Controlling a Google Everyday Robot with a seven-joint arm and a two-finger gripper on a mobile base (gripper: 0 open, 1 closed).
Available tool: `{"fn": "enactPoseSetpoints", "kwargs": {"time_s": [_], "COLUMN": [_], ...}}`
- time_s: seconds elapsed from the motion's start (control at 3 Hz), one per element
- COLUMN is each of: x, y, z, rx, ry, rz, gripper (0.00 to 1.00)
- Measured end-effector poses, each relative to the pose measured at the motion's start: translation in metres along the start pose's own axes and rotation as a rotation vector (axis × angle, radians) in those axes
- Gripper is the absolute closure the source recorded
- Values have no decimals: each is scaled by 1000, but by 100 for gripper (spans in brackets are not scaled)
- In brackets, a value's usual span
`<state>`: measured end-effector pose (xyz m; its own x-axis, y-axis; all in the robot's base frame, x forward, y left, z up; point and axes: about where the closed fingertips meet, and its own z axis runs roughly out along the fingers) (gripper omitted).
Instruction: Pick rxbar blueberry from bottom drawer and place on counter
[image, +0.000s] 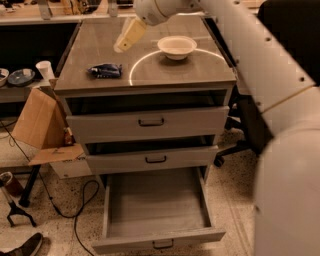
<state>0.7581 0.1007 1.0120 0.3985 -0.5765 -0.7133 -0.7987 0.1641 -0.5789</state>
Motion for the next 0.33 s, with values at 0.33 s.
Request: {"fn": "enactPoseSetpoints", "kwargs": {"time_s": [0.33], "x": [2], "y": [2], "z": [-24], "rx": [38], "ry": [16], "rz": [-5], "gripper": [0]}}
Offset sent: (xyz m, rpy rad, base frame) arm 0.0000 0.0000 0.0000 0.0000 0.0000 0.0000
